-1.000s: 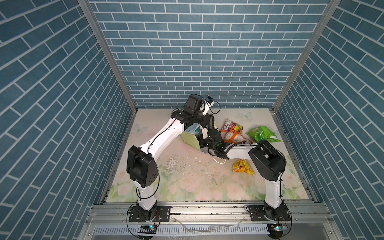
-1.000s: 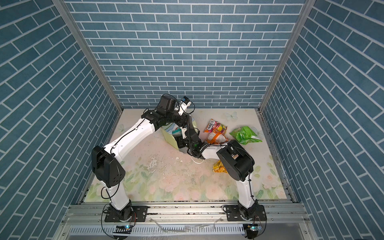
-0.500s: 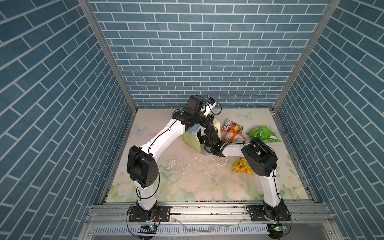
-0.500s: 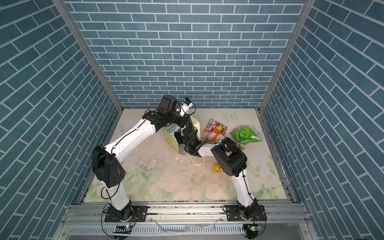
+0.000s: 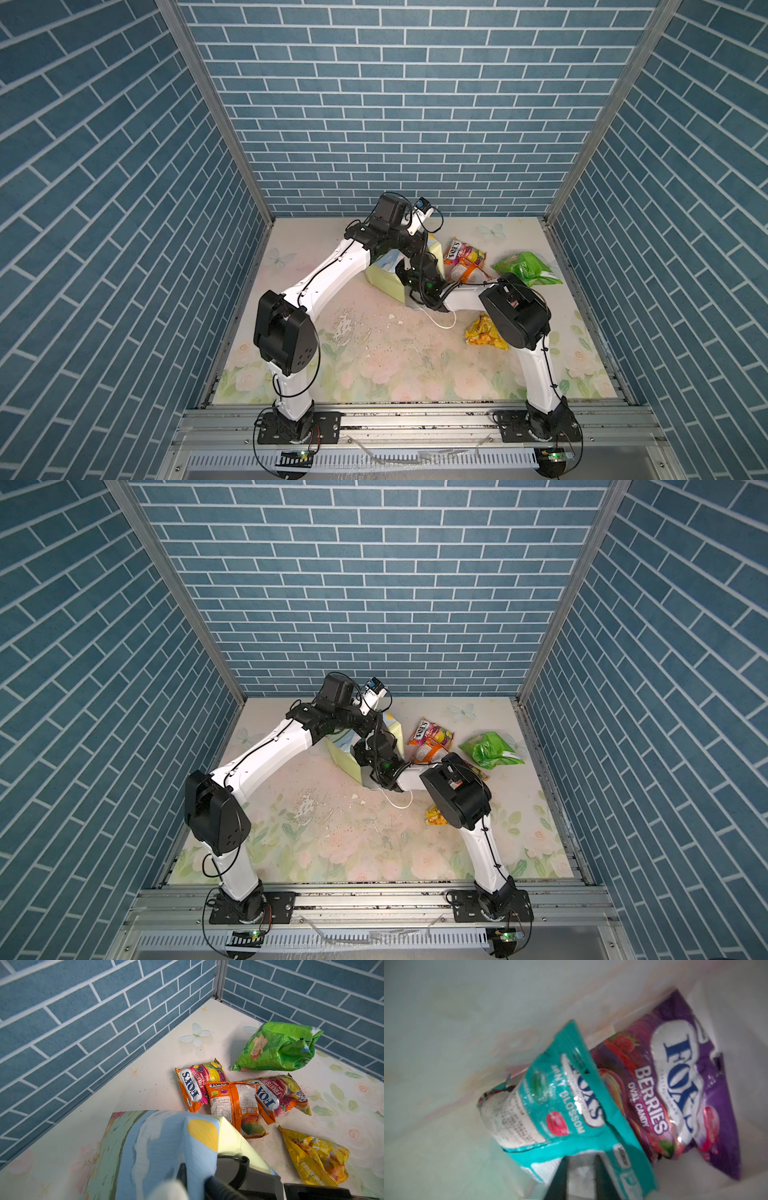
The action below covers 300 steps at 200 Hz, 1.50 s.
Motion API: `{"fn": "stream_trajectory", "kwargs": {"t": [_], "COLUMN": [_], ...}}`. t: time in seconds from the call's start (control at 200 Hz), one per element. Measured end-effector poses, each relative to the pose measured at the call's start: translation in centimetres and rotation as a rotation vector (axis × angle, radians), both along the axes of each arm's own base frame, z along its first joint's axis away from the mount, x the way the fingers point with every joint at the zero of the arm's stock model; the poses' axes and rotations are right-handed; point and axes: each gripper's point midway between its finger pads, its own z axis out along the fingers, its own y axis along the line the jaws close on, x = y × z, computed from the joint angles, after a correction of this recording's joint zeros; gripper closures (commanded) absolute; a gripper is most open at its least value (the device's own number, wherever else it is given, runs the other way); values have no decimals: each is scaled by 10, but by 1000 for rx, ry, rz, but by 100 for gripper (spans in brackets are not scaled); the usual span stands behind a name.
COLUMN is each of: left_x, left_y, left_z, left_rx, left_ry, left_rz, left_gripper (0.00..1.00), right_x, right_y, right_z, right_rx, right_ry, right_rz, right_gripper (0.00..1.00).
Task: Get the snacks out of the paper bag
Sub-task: 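Lower the right gripper onto the teal packet and close on its top edge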
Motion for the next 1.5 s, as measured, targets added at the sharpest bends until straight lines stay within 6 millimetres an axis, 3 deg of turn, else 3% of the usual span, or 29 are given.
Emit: {"fn": "stream_trajectory", "kwargs": {"t": [0.255,0.555,0.79,0.94,1.055,1.13,1.31,1.501], "left_x": [-1,-3,-2,-5,-6,-6,-6,-1], "left_y": [0,-1,-2,-7,-8,-8,-8,-8], "left_z": [-1,-2,-1,3,3,3,7,7], "left_rx": [11,13,17,6,1,-3,-14,-15], "left_ry": [-11,-6,-16,-24,-19,-18,-15,-8], "left_rz": [-17,-27,-20,-35,-43,-46,-49,-39], "left_gripper": [100,100,100,100,100,100,100,100], "right_x": [1,-10,-18,-16,-14,-15,-15,-9], "right_y": [-1,-11,-35,-41,-42,-40,-31,-19], "right_z": [1,3,28,32,34,36,42,42], "right_rx": [-1,-12,-14,-11,3,21,73,112], "right_ry": [-8,-24,-69,-70,-66,-57,-65,-65], "right_rz": [15,25,-12,-21,-14,-5,28,52], "right_gripper": [100,100,100,100,64,48,35,31]}}
